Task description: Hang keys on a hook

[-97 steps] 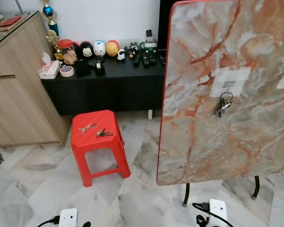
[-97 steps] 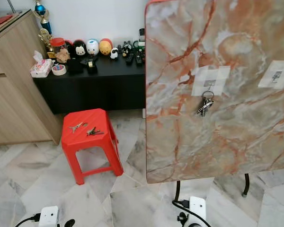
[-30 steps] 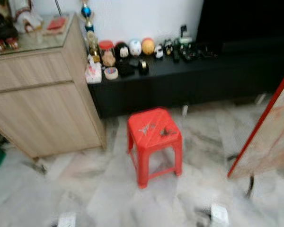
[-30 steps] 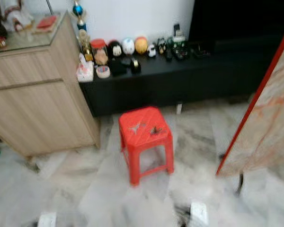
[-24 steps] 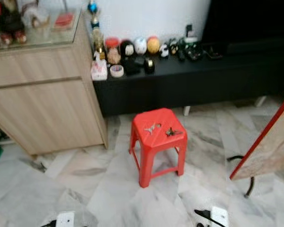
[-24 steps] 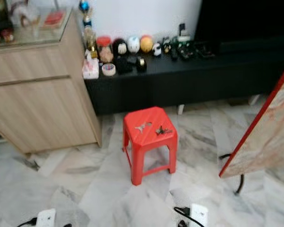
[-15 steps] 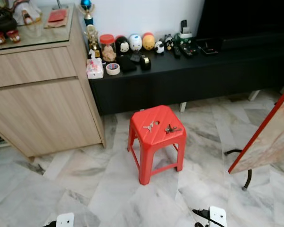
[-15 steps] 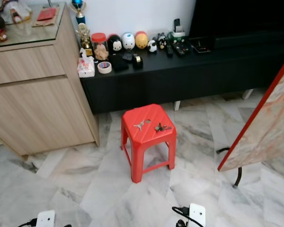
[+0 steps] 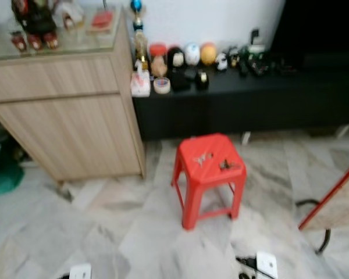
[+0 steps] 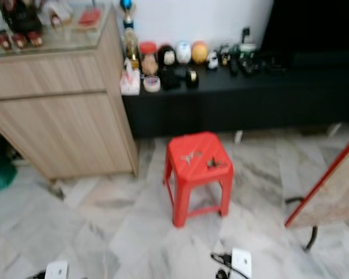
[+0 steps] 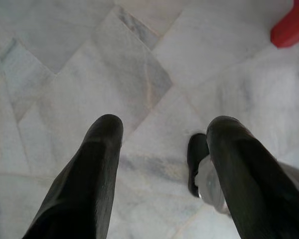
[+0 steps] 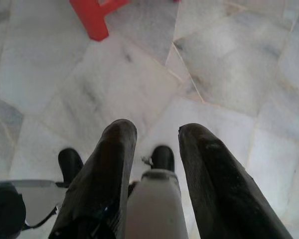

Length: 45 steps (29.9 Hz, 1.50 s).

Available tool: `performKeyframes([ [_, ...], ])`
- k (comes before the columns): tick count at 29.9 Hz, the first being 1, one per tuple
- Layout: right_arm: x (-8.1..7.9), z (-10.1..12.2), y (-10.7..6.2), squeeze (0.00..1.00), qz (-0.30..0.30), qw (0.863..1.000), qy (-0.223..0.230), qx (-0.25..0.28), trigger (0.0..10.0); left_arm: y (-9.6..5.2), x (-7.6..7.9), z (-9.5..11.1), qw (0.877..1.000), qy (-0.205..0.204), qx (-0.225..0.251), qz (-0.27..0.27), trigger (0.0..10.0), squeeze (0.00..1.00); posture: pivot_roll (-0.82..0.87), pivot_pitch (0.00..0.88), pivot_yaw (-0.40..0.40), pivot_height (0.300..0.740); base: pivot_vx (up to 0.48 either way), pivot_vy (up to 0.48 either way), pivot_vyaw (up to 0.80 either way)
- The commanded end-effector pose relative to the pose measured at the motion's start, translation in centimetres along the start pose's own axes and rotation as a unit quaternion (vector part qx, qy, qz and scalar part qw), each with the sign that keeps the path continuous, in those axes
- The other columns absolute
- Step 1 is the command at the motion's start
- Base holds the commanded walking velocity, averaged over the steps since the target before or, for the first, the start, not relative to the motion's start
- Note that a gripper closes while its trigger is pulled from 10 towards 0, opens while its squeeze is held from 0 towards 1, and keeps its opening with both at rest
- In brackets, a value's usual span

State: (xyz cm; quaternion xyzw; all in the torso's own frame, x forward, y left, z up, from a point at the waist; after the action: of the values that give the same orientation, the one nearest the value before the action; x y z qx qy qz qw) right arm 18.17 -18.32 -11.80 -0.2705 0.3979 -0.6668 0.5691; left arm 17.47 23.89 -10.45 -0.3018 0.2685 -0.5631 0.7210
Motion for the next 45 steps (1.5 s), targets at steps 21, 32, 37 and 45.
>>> performKeyframes([
  [21,0.44,0.32,-0.01,0.0,-0.004,1.0,-0.021,0.004,10.0,-0.05,0.2,-0.18,1.0,-0.001,0.0,0.006,10.0,0.0,0.05,0.058,0.004,0.722,0.284,0.0,0.0],
  [32,0.49,0.83,0.0,0.0,-0.006,0.999,-0.036,0.018,10.0,-0.03,0.26,-0.12,1.0,-0.002,0.001,0.005,10.0,0.0,0.05,0.069,0.005,0.722,0.285,0.0,0.0],
  [37,0.7,0.85,-0.02,0.0,-0.01,0.999,-0.048,0.018,10.0,-0.02,0.22,-0.05,1.0,-0.003,0.003,0.007,10.0,0.0,0.05,0.076,0.002,0.722,0.285,0.0,0.0],
  [45,0.54,1.06,0.02,0.0,-0.001,0.998,-0.057,0.019,10.0,-0.02,0.11,0.0,1.0,-0.001,0.003,0.008,10.0,0.0,0.05,0.08,0.006,0.722,0.284,0.0,0.37],
])
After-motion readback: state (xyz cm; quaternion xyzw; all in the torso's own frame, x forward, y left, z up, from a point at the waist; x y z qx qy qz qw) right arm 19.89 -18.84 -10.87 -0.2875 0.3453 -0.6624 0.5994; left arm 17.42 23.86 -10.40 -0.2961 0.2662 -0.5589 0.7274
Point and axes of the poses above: a point about 5 cm out from each wrist's last joint towards the gripper, its own y axis pointing out of the wrist towards the gripper, its own z axis along the axis of the wrist's last joint, x = y × z, the point moved 3 cm from there along y, pointing out of the wrist towards the gripper, and after that the axes turned 1 degree about -y, right-handed, at the moved point
